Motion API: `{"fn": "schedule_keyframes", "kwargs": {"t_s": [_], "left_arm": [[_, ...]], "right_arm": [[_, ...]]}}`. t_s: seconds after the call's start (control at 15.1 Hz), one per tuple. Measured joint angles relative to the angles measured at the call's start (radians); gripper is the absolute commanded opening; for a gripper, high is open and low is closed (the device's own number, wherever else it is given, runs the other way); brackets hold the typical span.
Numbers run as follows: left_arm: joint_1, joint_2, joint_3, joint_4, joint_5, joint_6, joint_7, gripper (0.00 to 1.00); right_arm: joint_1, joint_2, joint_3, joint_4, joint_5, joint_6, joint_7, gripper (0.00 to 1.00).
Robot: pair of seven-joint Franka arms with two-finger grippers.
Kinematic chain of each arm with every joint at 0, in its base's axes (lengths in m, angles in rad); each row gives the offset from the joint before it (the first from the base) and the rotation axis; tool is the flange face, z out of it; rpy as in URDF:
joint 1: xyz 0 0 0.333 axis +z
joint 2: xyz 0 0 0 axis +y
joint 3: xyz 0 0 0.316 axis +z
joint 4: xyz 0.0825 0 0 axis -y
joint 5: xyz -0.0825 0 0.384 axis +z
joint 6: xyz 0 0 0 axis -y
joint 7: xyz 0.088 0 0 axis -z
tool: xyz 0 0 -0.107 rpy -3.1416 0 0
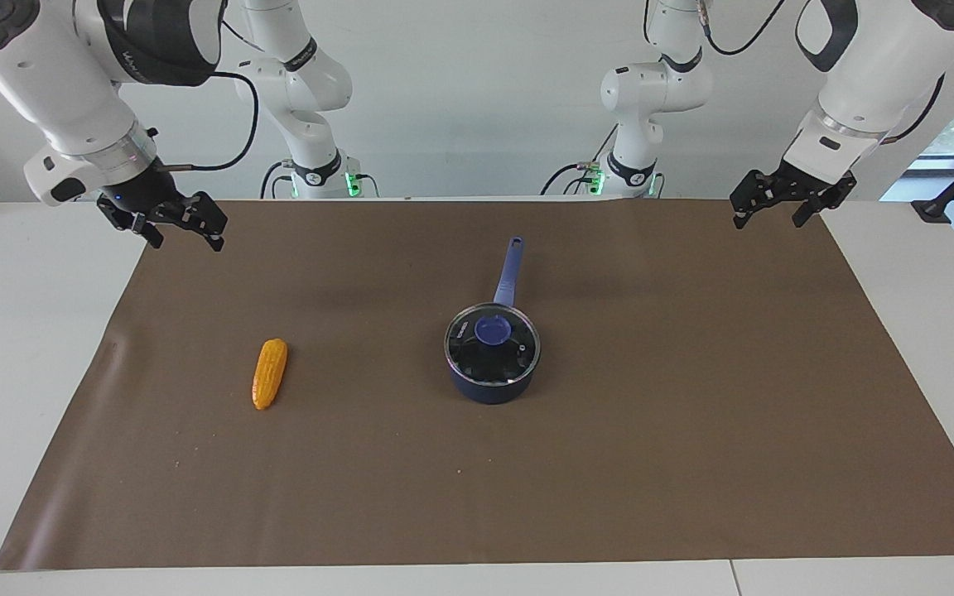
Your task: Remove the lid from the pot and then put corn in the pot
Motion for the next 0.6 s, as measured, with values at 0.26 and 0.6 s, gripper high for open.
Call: {"fn": "schedule_keyframes", "kwargs": {"t_s": [0.26, 0.6], "left_arm": [[0.000, 0.000, 0.000, 0.000, 0.000, 0.000, 0.000, 1.00], [-0.003, -0.001, -0.005, -0.019, -0.002, -0.009, -0.001, 1.00]], "right_arm": [[0.001, 0.000, 0.000, 0.004, -0.008, 0.000, 0.000, 1.00], [0.009, 0.000, 0.005, 0.004, -0.024, 0.000, -0.005, 1.00]]}}
